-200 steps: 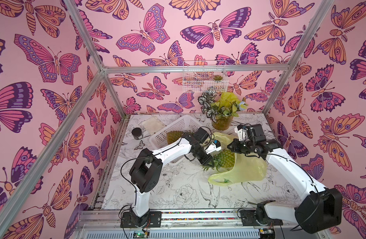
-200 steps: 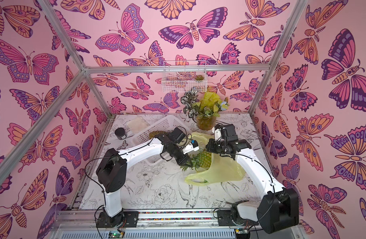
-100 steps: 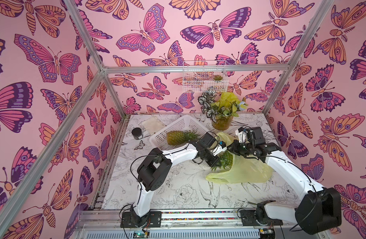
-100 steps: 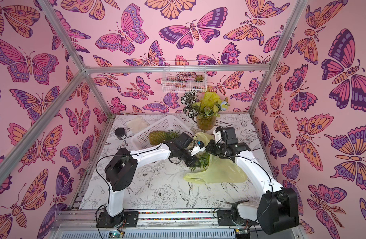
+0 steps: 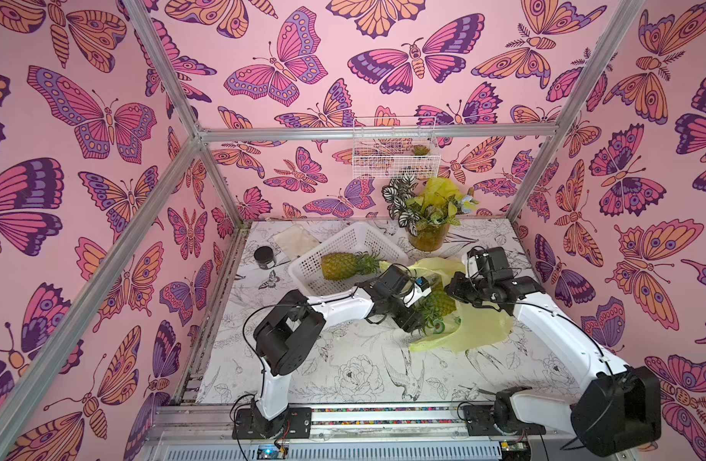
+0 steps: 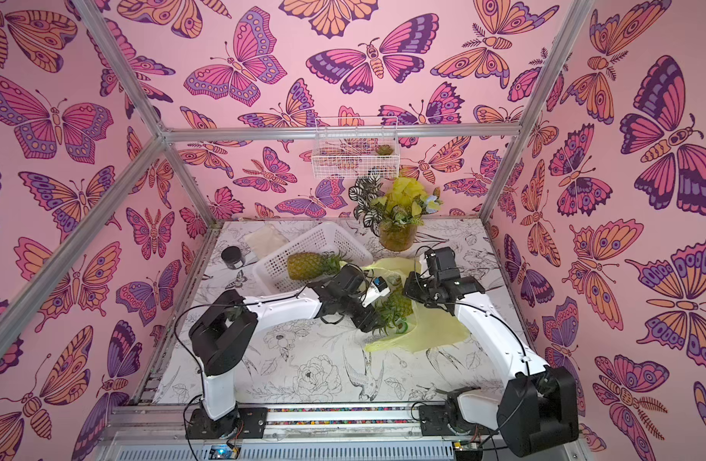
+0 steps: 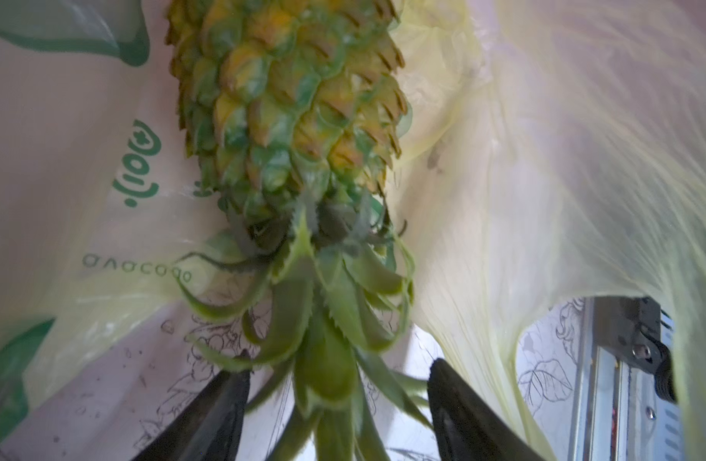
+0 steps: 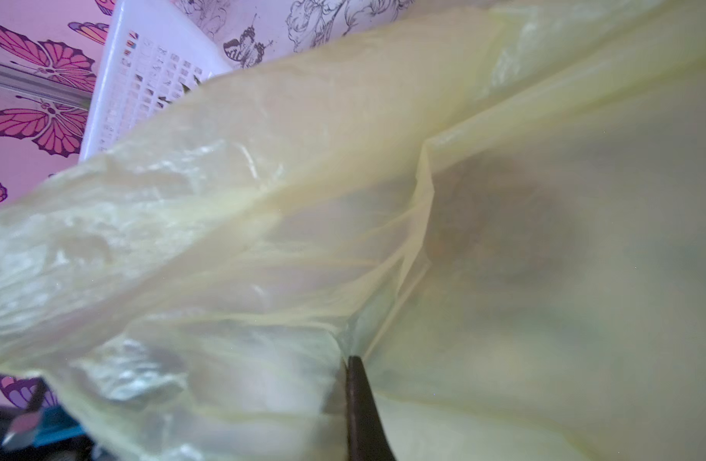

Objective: Place the pineapple into a plastic bag & tie a knot
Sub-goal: Place the pineapple in the plastic bag, then pick up the pineapple from the basket.

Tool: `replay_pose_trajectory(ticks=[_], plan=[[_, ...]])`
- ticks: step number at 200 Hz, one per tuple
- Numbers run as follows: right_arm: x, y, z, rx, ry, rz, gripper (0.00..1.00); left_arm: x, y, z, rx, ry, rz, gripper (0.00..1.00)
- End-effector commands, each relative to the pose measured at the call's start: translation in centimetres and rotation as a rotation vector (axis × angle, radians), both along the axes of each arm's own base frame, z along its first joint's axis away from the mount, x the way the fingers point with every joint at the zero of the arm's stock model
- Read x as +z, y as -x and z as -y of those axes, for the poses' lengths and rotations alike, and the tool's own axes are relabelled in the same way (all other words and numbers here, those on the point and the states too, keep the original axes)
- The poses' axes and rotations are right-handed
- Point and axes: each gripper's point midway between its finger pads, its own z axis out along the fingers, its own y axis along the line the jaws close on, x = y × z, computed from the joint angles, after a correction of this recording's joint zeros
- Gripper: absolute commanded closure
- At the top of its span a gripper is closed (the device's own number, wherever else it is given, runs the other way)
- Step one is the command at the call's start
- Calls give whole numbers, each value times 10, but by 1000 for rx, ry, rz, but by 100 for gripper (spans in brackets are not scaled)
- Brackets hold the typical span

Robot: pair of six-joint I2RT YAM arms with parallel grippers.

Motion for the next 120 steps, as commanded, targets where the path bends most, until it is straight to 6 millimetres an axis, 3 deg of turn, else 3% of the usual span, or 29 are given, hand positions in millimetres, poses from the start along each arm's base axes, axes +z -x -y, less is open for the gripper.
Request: replay_pose_trajectory(ticks=[1, 24, 39, 59, 79, 97, 120], plan=[[-7, 1, 7, -18, 47, -27, 100, 34, 17, -5, -101, 89, 92, 25], [-11, -1, 5, -13, 47, -39, 100, 70, 37, -12, -146, 224, 162, 25], [-12, -2, 5, -15, 46, -44, 100, 93, 30, -19, -59, 276, 226, 25], [-11, -2, 5, -19, 42, -45, 100, 119, -9, -38, 227, 298, 296, 23], [-11, -1, 5, -23, 39, -49, 100, 140, -52, -68, 555, 353, 252, 22], [-11, 0, 6, -26, 40, -50, 100, 144, -86, -99, 838, 392, 117, 23], [-10, 1, 7, -27, 46, -50, 100, 130, -114, -132, 1125, 397, -121, 25]])
